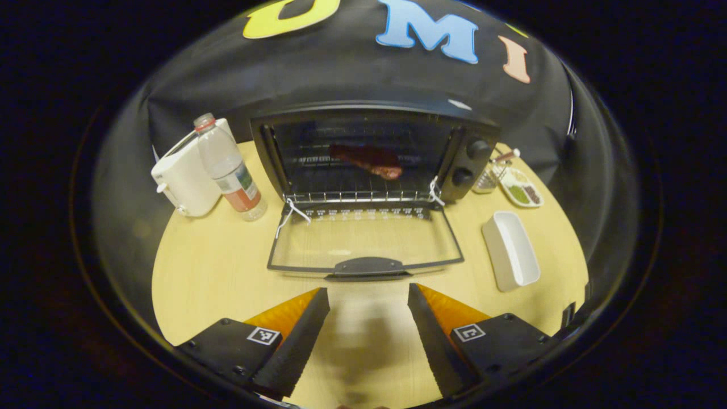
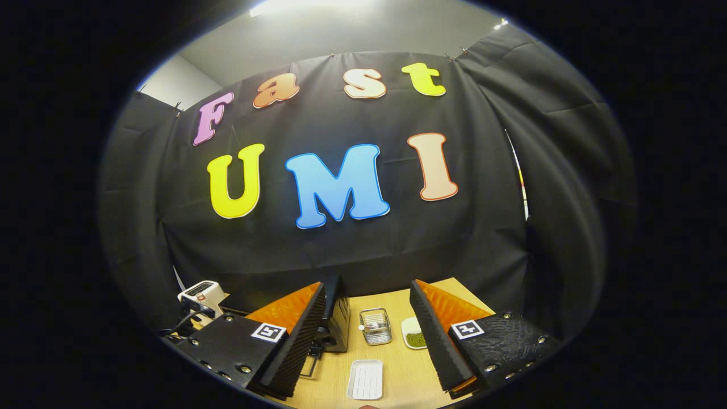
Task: Open the electric oven with the left hand, put the food in, and close the electric oven.
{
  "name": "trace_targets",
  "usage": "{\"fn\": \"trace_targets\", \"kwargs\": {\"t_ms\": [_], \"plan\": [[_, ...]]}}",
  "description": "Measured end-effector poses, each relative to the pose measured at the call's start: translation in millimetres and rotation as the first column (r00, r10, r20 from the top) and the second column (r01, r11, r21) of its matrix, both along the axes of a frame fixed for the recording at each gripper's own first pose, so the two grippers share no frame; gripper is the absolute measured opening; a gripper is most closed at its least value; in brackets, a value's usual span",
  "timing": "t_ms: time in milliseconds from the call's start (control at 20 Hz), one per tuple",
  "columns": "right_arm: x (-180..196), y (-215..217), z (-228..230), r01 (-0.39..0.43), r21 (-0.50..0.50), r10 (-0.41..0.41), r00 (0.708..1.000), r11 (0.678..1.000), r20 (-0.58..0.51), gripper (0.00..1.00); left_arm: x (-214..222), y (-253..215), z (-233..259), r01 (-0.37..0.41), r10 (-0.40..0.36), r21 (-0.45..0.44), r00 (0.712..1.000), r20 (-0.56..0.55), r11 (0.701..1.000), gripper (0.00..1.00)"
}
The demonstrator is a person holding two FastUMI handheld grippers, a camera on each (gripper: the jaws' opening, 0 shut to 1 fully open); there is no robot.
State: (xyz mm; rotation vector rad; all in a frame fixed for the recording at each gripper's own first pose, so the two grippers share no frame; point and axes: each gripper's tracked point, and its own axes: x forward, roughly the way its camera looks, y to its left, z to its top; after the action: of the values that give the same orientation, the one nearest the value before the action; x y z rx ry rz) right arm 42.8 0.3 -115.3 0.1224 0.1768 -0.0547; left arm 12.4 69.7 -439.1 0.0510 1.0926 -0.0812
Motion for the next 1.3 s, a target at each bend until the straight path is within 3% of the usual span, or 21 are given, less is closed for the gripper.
{"fn": "trace_targets", "kwargs": {"t_ms": [200, 350, 600, 650, 950, 1250, 1300], "plan": [[0, -14, -6, 0.030, -0.006, -0.030, 0.999, 1.000, -0.020, 0.90, -2, 1, -32, -0.024, 0.024, -0.001, 0.994, -0.106, 1.000, 0.95], [-2, -24, -10, 0.058, -0.006, -0.058, 0.998, 0.998, -0.034, 0.90, 5, 1, -46, -0.012, 0.011, -0.003, 0.989, -0.150, 1.000, 0.99], [-9, -29, -11, 0.085, -0.019, -0.086, 0.995, 0.996, -0.045, 0.90, 10, 2, -64, -0.017, 0.016, -0.004, 0.979, -0.204, 1.000, 0.95], [-9, -29, -11, 0.086, -0.024, -0.087, 0.995, 0.996, -0.046, 0.90, 11, 3, -67, -0.015, 0.014, -0.003, 0.977, -0.211, 1.000, 0.99], [-14, -21, -10, 0.075, -0.036, -0.077, 0.996, 0.997, -0.051, 0.90, 20, 3, -74, -0.003, 0.006, 0.012, 0.973, -0.232, 1.000, 0.95], [-18, -14, -8, 0.063, -0.030, -0.064, 0.997, 0.998, -0.045, 0.90, 19, 3, -62, 0.003, -0.005, -0.012, 0.980, -0.201, 1.000, 0.95], [-18, -14, -8, 0.063, -0.032, -0.064, 0.997, 0.998, -0.047, 0.90, 18, 2, -57, 0.006, -0.009, -0.013, 0.982, -0.189, 1.000, 0.99]]}}
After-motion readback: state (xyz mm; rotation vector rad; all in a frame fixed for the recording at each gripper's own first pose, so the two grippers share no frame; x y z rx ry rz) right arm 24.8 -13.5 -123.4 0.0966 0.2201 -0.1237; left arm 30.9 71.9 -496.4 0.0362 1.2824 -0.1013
